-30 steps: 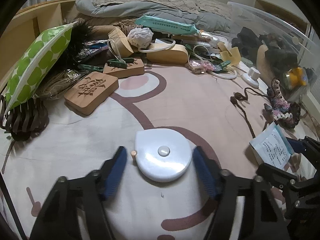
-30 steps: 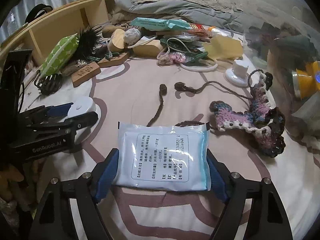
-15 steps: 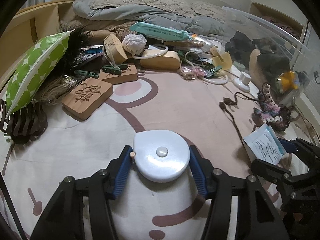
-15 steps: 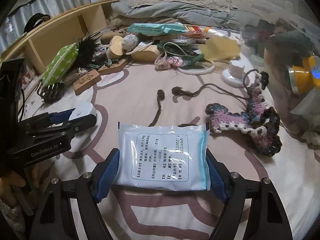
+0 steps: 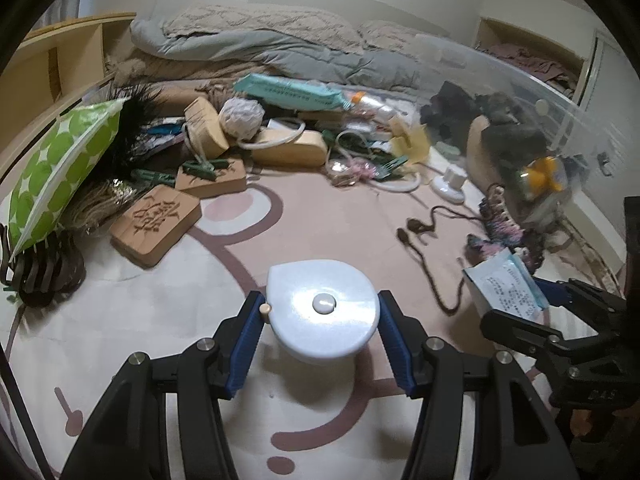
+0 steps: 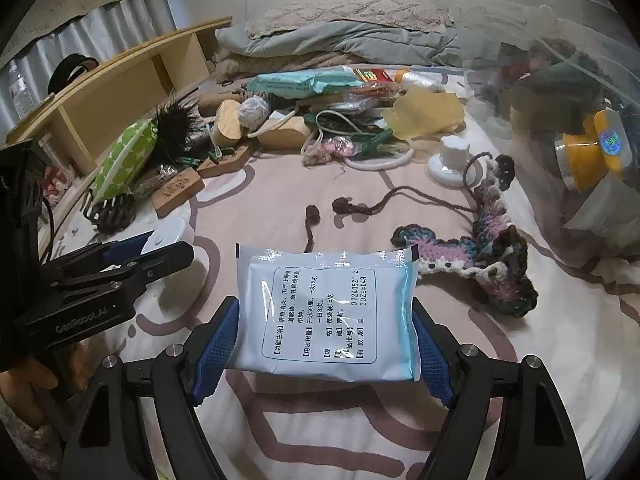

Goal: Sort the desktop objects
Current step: 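Lift the packet with the right tool and carry it over the clear bin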

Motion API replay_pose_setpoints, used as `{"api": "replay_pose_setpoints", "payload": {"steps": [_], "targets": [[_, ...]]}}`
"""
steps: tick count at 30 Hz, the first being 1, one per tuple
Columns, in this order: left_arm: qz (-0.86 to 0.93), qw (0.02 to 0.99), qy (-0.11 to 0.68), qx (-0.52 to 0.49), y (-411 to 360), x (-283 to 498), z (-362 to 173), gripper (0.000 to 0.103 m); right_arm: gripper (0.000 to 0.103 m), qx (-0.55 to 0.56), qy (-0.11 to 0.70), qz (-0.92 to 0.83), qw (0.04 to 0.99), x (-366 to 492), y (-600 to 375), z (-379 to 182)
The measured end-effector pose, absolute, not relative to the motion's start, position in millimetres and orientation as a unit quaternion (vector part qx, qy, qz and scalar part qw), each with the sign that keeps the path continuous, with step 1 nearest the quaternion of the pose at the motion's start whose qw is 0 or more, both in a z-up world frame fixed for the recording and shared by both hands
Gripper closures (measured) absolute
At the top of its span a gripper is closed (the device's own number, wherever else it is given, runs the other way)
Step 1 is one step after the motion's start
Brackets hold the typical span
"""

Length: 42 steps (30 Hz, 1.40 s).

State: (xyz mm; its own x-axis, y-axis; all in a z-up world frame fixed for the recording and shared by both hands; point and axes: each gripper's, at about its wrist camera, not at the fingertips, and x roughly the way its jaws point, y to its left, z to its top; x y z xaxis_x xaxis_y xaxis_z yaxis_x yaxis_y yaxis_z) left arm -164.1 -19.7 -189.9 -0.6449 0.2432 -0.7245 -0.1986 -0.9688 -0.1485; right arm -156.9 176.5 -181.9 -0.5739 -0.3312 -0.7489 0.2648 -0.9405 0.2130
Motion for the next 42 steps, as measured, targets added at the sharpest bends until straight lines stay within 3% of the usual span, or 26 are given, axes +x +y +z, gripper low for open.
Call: {"api": "replay_pose_setpoints", "payload": {"steps": [13,27,42], "targets": [[0.921,0.158,-0.049,-0.352,-17.1,-149.3,-155.5,0.046,0.022,0.388,-0.075,-0.899,0.190,-143.3,193.6,-151.8],[0.936,0.183,-0.026,-0.299,1.2,-132.9,-125.5,0.046,0.022,0.281,-0.152,-0.932,0.170,-123.5,286.6,-73.7],[0.938,0.232,-0.023,-0.255,49.5,-138.7,-81.5,0.046,0.022,0.238,-0.127,-0.957,0.108,-157.6,388.2,10.1]]}}
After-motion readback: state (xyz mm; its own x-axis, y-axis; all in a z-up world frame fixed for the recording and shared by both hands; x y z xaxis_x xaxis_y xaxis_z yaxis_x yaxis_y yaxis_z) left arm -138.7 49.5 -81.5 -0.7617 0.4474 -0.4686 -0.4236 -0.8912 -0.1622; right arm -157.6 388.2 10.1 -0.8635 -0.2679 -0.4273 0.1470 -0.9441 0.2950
